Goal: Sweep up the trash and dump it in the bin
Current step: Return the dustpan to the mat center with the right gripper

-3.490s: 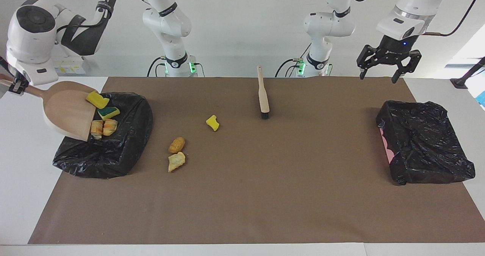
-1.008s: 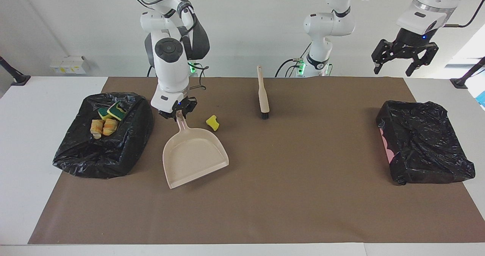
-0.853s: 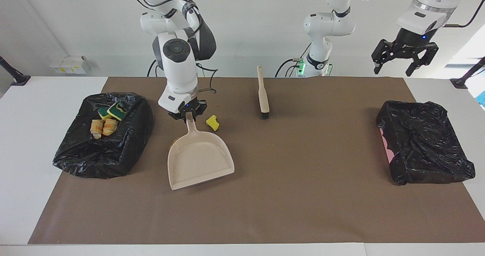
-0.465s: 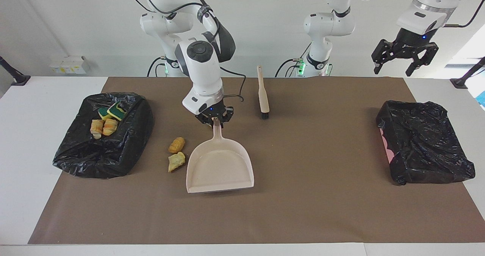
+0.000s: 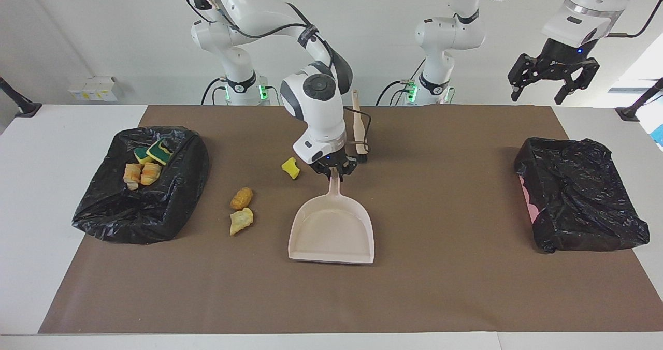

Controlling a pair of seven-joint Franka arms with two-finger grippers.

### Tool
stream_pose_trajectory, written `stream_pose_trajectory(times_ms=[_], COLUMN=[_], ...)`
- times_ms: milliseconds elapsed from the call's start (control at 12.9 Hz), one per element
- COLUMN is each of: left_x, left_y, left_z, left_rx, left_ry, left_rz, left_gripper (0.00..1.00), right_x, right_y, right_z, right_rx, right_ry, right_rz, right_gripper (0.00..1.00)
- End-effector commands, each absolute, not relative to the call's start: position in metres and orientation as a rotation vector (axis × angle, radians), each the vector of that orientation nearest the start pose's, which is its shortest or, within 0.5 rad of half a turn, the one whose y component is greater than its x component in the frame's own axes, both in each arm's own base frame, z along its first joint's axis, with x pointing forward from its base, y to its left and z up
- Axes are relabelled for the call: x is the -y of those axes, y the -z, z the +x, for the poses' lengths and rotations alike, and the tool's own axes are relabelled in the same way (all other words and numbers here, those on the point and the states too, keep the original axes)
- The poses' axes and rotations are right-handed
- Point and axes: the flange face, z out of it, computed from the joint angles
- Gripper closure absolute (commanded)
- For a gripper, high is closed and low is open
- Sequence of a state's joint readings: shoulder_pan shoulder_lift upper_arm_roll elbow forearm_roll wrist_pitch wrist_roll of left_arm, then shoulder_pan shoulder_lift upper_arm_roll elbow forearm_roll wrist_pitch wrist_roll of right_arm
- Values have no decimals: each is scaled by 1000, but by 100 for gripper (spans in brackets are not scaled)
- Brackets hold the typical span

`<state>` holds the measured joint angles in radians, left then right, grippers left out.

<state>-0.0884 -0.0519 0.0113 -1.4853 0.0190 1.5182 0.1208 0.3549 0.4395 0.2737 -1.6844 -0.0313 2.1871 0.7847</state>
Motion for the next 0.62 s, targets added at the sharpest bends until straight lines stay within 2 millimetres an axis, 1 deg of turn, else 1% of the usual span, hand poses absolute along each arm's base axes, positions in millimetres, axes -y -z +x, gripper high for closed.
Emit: stream_pose_trajectory(times_ms=[0,78,155,233,310,388,465,543], left_x=[36,36,36,36,36,36,36,36], left_y=[-693,-693,-693,-693,-693,-693,-693,-693], left_z=[529,529,529,529,529,529,529,529], left_rx=[-300,-300,-300,-300,-300,-300,-300,-300], left_ry=[123,123,121,123,123,125,123,121], left_rz=[-3094,-3094,-3094,-3094,-3094,-3094,-3094,-3094], left_gripper=[0,0,0,0,0,0,0,0], right_x=[-416,-414,-417,-417,-409,-410,-416,-416], right_y=[-335,-334,-337,-339,-342,-352,-363,-370], right_z=[578,580,579,580,584,580,572,566], right_rx=[-311,-298,-265,-249,-256,-224,-203,-197], right_ry=[51,61,99,124,122,122,124,105], right_rz=[-3019,-3038,-3046,-3051,-3051,-3056,-3058,-3075], right_gripper=[100,68,1,0,0,0,0,0])
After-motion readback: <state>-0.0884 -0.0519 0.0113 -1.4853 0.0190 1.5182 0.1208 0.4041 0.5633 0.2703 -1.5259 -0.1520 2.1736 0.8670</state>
